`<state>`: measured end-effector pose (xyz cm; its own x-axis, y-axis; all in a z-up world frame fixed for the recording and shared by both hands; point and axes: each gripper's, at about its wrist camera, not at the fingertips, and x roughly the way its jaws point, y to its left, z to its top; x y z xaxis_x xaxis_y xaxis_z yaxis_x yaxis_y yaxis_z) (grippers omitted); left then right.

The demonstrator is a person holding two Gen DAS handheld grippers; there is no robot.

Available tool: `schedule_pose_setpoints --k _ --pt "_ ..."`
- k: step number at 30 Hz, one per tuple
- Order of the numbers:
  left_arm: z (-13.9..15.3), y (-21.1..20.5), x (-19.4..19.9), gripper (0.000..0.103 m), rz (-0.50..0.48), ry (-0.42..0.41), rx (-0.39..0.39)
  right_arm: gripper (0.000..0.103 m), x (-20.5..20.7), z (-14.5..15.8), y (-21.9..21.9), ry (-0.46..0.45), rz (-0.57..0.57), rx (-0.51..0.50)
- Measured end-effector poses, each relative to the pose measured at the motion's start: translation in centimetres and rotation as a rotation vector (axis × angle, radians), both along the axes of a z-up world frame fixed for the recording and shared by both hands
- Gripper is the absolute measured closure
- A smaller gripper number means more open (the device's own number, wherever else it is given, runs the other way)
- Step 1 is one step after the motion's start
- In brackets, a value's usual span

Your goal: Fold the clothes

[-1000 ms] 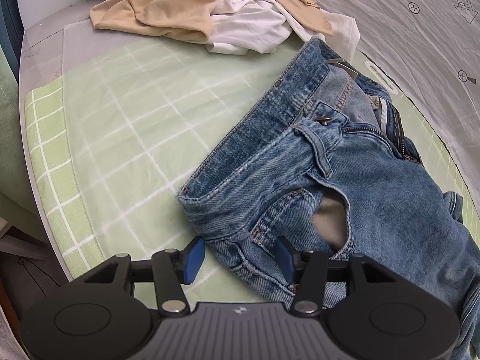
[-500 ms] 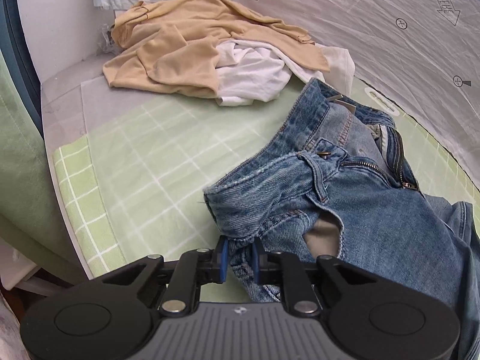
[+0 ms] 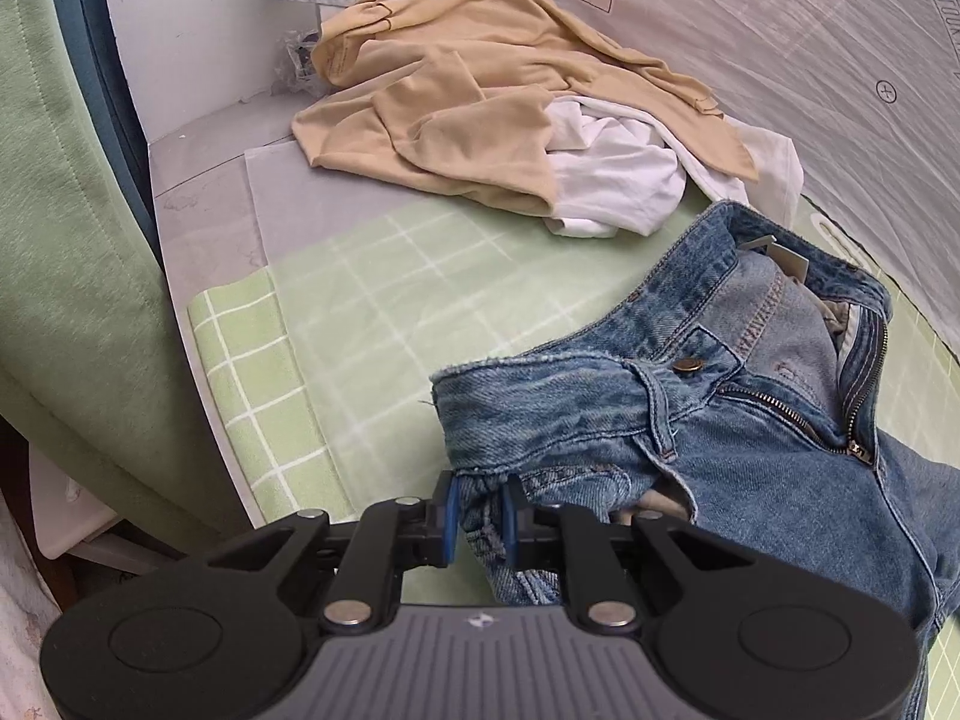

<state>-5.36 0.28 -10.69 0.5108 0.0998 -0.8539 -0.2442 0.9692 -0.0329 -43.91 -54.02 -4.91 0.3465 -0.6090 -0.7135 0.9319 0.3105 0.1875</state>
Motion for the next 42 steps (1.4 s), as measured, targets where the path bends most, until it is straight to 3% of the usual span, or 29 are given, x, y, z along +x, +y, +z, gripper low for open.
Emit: schedule_pose_setpoints --k 3,12,16,18,19,24,33,37,42 --pt "-0.5 -0.8 0.8 0.085 -0.009 0.010 0.034 0.094 2.7 -0.4 -1.9 0.010 0.036 0.007" --pt "-3.1 0.9 2.0 0.079 0.162 0.061 -0.053 0.092 12.2 -3.8 -7.7 0.011 0.134 0.100" --pt "-2.6 -0.6 2.1 0.077 0.110 0.077 0.038 0.085 15.9 -4.9 -9.5 0.010 0.182 0.125" --pt "-2.2 -0.9 1.7 0.077 0.091 0.061 0.056 0.066 15.1 -4.2 -8.3 -0.016 0.211 0.079" --pt "-1.9 -0.9 1.4 0.075 0.091 0.050 0.055 0.063 14.4 -3.9 -7.7 -0.036 0.214 0.060" --pt "-0.3 -0.7 0.8 0.067 0.107 0.023 0.072 0.061 10.2 -3.0 -6.5 -0.108 0.154 0.057" --pt "4.6 -3.2 -2.2 0.049 0.052 -0.135 0.157 0.057 4.3 -2.7 -4.8 -0.148 0.090 0.058" --pt "4.7 -5.7 -4.3 0.038 -0.062 -0.137 0.131 0.057 3.1 -3.8 -4.8 -0.114 0.110 0.109" --pt "3.2 -10.4 -6.6 0.035 -0.286 -0.088 0.134 0.057 3.3 -6.0 -5.0 -0.116 0.161 0.179"
